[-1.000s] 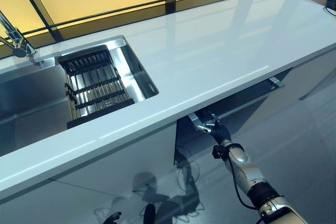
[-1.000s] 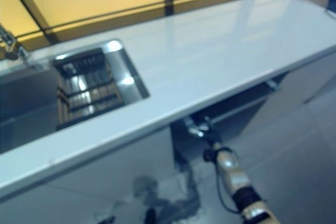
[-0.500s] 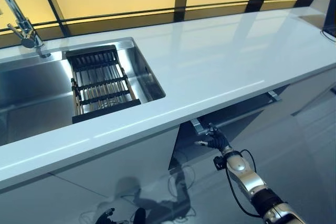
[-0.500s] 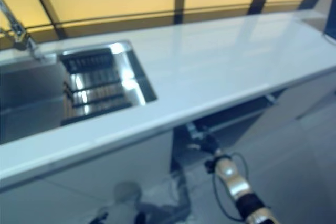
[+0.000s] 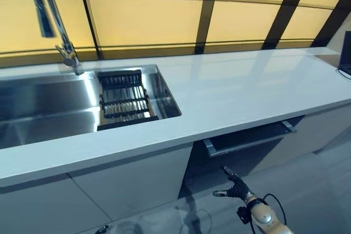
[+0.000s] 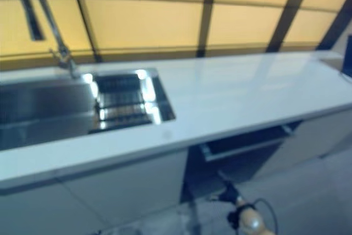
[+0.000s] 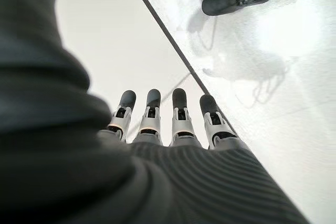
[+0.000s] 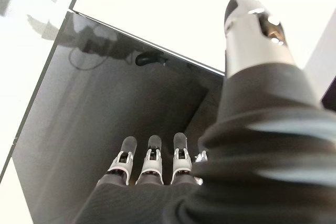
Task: Take plates into dishwasher
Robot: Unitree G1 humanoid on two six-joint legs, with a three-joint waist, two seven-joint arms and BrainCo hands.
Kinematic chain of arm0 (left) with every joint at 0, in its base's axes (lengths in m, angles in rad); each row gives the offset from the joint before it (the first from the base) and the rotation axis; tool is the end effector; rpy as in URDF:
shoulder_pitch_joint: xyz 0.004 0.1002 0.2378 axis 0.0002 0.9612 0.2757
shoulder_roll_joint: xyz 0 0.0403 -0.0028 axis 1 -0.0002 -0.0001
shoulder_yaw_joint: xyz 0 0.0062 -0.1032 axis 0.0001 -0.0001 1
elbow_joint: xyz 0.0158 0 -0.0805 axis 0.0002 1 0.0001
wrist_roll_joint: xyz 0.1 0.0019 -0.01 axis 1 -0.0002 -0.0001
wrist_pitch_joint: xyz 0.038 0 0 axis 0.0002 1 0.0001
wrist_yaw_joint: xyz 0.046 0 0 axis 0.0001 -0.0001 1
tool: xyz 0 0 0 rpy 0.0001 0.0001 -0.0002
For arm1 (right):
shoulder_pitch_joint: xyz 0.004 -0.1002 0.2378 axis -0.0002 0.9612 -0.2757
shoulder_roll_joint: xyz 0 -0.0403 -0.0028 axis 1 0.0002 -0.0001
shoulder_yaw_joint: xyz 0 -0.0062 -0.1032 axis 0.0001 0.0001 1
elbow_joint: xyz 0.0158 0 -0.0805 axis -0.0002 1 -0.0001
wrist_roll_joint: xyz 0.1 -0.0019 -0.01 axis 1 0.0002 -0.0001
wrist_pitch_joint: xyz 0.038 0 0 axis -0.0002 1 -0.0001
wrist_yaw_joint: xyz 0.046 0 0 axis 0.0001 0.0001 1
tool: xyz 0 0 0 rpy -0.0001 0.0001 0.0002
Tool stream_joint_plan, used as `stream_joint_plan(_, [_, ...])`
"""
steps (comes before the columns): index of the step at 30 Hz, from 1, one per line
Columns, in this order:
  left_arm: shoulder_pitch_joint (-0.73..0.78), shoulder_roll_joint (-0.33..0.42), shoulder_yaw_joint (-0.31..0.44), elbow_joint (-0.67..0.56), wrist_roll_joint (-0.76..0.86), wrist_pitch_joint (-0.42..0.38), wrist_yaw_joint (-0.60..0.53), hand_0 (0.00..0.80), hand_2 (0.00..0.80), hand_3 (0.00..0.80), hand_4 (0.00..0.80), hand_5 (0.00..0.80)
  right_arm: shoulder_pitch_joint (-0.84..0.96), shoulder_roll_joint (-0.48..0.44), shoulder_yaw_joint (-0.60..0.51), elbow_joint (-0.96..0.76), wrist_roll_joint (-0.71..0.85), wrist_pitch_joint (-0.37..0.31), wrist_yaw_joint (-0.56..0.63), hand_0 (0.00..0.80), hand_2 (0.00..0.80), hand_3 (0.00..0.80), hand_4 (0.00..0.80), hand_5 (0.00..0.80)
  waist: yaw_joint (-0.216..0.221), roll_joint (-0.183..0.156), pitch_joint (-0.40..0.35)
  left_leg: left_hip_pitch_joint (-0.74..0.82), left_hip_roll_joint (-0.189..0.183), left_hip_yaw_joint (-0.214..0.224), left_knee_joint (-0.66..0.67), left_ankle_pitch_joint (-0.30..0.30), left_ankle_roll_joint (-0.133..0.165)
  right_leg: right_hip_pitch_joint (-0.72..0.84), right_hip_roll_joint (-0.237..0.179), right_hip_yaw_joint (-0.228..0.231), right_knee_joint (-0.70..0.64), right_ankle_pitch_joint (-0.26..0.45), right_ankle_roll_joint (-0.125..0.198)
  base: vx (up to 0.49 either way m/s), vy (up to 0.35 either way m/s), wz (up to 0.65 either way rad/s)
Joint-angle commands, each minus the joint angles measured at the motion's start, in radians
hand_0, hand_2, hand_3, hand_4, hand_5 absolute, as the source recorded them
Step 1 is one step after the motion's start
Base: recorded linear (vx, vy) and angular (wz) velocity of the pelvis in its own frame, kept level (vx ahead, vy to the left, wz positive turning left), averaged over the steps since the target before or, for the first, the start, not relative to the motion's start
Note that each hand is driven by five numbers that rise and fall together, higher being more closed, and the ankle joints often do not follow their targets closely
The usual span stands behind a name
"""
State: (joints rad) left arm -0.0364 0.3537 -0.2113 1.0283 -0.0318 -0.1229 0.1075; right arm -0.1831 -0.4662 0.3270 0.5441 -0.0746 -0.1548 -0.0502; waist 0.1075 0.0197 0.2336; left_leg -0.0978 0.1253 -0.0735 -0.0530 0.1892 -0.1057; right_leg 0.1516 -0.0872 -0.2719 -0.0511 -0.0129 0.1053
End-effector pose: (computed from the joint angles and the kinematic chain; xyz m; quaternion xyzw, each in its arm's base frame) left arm 0.1219 0.2450 -0.0880 0.2150 0.4174 0.0382 0.8821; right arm 0.2183 -0.2149 -0.0042 -0.3058 0.1228 0.0989 0.9390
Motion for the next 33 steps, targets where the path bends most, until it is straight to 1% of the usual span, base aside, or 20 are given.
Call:
stream_joint_plan(1, [-0.018,0.004,0.032,-0.022,0.037,-0.045,0.000,0.000,0.000,0.000,0.000,0.000,0.035,-0.024,0.014,-0.019,-0.081,-0.059,0.001,0.000,0.000,0.000,0.000,0.000,-0.001,-0.020,-0.004,-0.062,0.033,0.214,0.012,0.005,-0.012,-0.004,0.029,-0.017,0.115,-0.086,-0.070,-0.191,-0.044,0.82])
stream_joint_plan(2, [-0.012,0.001,0.033,-0.027,0.048,-0.045,-0.009,0.000,0.000,0.000,0.000,0.000,0.048,-0.022,0.017,-0.002,-0.092,-0.056,-0.003,0.000,0.000,0.000,0.000,0.000,-0.008,-0.027,-0.007,-0.056,0.024,0.231,0.059,-0.030,-0.002,-0.010,0.020,-0.035,0.098,-0.073,-0.073,-0.231,-0.022,0.96])
stream_joint_plan(5, [0.011,-0.003,0.043,-0.032,0.038,-0.040,-0.014,0.000,0.000,0.000,0.000,0.000,0.057,-0.024,0.027,0.037,-0.089,-0.050,0.033,0.000,0.000,0.000,0.000,0.000,-0.011,-0.063,-0.017,-0.033,-0.035,0.160,0.208,-0.148,0.031,-0.037,-0.017,-0.028,0.058,-0.020,-0.075,-0.263,0.070,0.60])
stream_joint_plan(6, [0.018,-0.007,0.049,-0.026,0.032,-0.038,-0.011,0.000,0.000,0.000,0.000,0.000,0.059,-0.023,0.028,0.055,-0.098,-0.054,0.045,0.000,0.000,0.000,0.000,0.000,-0.013,-0.072,-0.022,-0.019,-0.046,0.150,0.249,-0.173,0.039,-0.044,-0.025,-0.024,0.045,-0.005,-0.074,-0.219,0.103,-0.04])
stream_joint_plan(9, [0.028,-0.017,0.071,-0.003,0.024,-0.034,-0.001,0.000,0.000,0.000,0.000,0.000,0.066,-0.013,0.030,0.093,-0.093,-0.060,0.064,0.000,0.000,0.000,0.000,0.000,-0.024,-0.091,-0.037,0.023,-0.063,0.144,0.333,-0.208,0.051,-0.064,-0.038,-0.025,0.021,0.029,-0.069,-0.269,0.143,0.13])
stream_joint_plan(12, [0.038,-0.033,0.100,0.026,0.017,-0.061,-0.007,0.000,0.000,0.000,0.000,0.000,0.090,0.001,0.017,0.120,-0.088,-0.067,0.068,0.000,0.000,0.000,0.000,0.000,-0.039,-0.101,-0.069,0.084,-0.075,0.106,0.413,-0.217,0.040,-0.089,-0.039,-0.020,-0.013,0.068,-0.067,-0.310,0.223,0.36])
stream_joint_plan(15, [0.046,-0.046,0.106,0.034,-0.005,-0.094,-0.019,0.000,0.000,0.000,0.000,0.000,0.096,-0.005,0.010,0.143,-0.108,-0.061,0.064,0.000,0.000,0.000,0.000,0.000,-0.045,-0.095,-0.095,0.118,-0.110,0.064,0.514,-0.223,0.026,-0.123,-0.046,-0.031,-0.028,0.099,-0.062,-0.395,0.365,-0.40])
stream_joint_plan(16, [0.047,-0.048,0.101,0.033,-0.011,-0.107,-0.027,0.000,0.000,0.000,0.000,0.000,0.095,-0.012,0.004,0.151,-0.112,-0.057,0.063,0.000,0.000,0.000,0.000,0.000,-0.053,-0.095,-0.104,0.131,-0.127,0.048,0.521,-0.229,0.027,-0.145,-0.055,-0.032,-0.026,0.112,-0.055,-0.329,0.357,-0.51])
stream_joint_plan(17, [0.048,-0.048,0.098,0.030,-0.013,-0.109,-0.030,0.000,0.000,0.000,0.000,0.000,0.095,-0.015,0.002,0.156,-0.111,-0.052,0.061,0.000,0.000,0.000,0.000,0.000,-0.052,-0.089,-0.104,0.141,-0.125,0.045,0.519,-0.238,0.026,-0.148,-0.052,-0.031,-0.025,0.116,-0.052,-0.396,0.468,0.20])
stream_joint_plan(18, [0.042,-0.047,0.088,0.016,-0.023,-0.110,-0.035,0.000,0.000,0.000,0.000,0.000,0.090,-0.024,-0.011,0.175,-0.102,-0.040,0.055,0.000,0.000,0.000,0.000,0.000,-0.067,-0.084,-0.105,0.202,-0.129,0.051,0.366,-0.301,0.048,-0.197,-0.071,-0.032,-0.014,0.153,-0.020,-0.325,0.435,0.40])
stream_joint_plan(19, [0.040,-0.047,0.083,0.011,-0.028,-0.117,-0.037,0.000,0.000,0.000,0.000,0.000,0.086,-0.029,-0.018,0.185,-0.097,-0.035,0.054,0.000,0.000,0.000,0.000,0.000,-0.072,-0.077,-0.100,0.242,-0.123,0.066,0.315,-0.346,0.059,-0.219,-0.078,-0.029,-0.004,0.172,-0.004,-0.359,0.485,0.38])
stream_joint_plan(20, [0.031,-0.041,0.079,0.006,-0.029,-0.120,-0.039,0.000,0.000,0.000,0.000,0.000,0.082,-0.027,-0.024,0.204,-0.093,-0.039,0.051,0.000,0.000,0.000,0.000,0.000,-0.082,-0.087,-0.094,0.264,-0.137,0.083,0.237,-0.400,0.083,-0.247,-0.103,-0.022,0.000,0.209,0.028,-0.288,0.358,0.33])
stream_joint_plan(21, [0.019,-0.027,0.065,-0.014,-0.025,-0.109,-0.042,0.000,0.000,0.000,0.000,0.000,0.080,-0.024,-0.033,0.219,-0.085,-0.036,0.040,0.000,0.000,0.000,0.000,0.000,-0.084,-0.093,-0.081,0.280,-0.141,0.085,0.197,-0.416,0.099,-0.271,-0.118,-0.017,0.002,0.250,0.052,-0.372,0.364,0.59])
stream_joint_plan(22, [0.004,-0.006,0.049,-0.031,-0.015,-0.096,-0.041,0.000,0.000,0.000,0.000,0.000,0.084,-0.020,-0.041,0.237,-0.067,-0.032,0.011,0.000,0.000,0.000,0.000,0.000,-0.088,-0.101,-0.064,0.282,-0.153,0.061,0.162,-0.412,0.110,-0.297,-0.125,-0.002,-0.020,0.300,0.081,-0.379,0.349,0.59])
stream_joint_plan(24, [-0.004,0.011,0.042,-0.030,-0.008,-0.076,-0.036,0.000,0.000,0.000,0.000,0.000,0.088,-0.017,-0.053,0.246,-0.036,-0.019,0.006,0.000,0.000,0.000,0.000,0.000,-0.091,-0.101,-0.053,0.279,-0.163,0.044,0.142,-0.400,0.116,-0.323,-0.116,0.015,-0.036,0.299,0.091,-0.316,0.291,0.30])
stream_joint_plan(25, [0.002,0.029,0.047,-0.011,-0.010,-0.064,-0.027,0.000,0.000,0.000,0.000,0.000,0.092,-0.015,-0.070,0.261,-0.032,-0.019,0.025,0.000,0.000,0.000,0.000,0.000,-0.095,-0.092,-0.046,0.270,-0.162,0.042,0.130,-0.380,0.120,-0.346,-0.101,0.031,-0.036,0.295,0.083,-0.331,0.296,0.20])
stream_joint_plan(27, [0.013,0.053,0.063,0.017,-0.026,-0.055,-0.031,0.000,0.000,0.000,0.000,0.000,0.097,-0.009,-0.078,0.272,-0.044,-0.015,0.043,0.000,0.000,0.000,0.000,0.000,-0.103,-0.087,-0.040,0.257,-0.166,0.039,0.110,-0.353,0.136,-0.345,-0.104,0.083,0.026,0.296,0.071,-0.296,0.263,0.22])
stream_joint_plan(29, [0.016,0.063,0.068,0.028,-0.026,-0.052,-0.034,0.000,0.000,0.000,0.000,0.000,0.099,-0.007,-0.081,0.278,-0.040,-0.013,0.042,0.000,0.000,0.000,0.000,0.000,-0.106,-0.087,-0.044,0.244,-0.171,0.038,0.102,-0.338,0.144,-0.342,-0.109,0.115,0.068,0.287,0.063,-0.194,0.131,0.42])
stream_joint_plan(31, [0.015,0.086,0.080,0.060,-0.006,-0.031,-0.047,0.000,0.000,0.000,0.000,0.000,0.109,0.008,-0.096,0.303,-0.011,-0.012,0.022,0.000,0.000,0.000,0.000,0.000,-0.112,-0.074,-0.061,0.213,-0.167,0.032,0.089,-0.309,0.159,-0.312,-0.102,0.194,0.162,0.247,0.042,-0.278,0.119,0.60])
stream_joint_plan(33, [0.008,0.104,0.097,0.101,-0.007,-0.019,-0.058,0.000,0.000,0.000,0.000,0.000,0.142,0.040,-0.105,0.321,-0.021,-0.020,0.006,0.000,0.000,0.000,0.000,0.000,-0.113,-0.069,-0.093,0.190,-0.161,0.037,0.069,-0.289,0.173,-0.257,-0.091,0.232,0.191,0.206,0.033,-0.242,0.013,0.57])
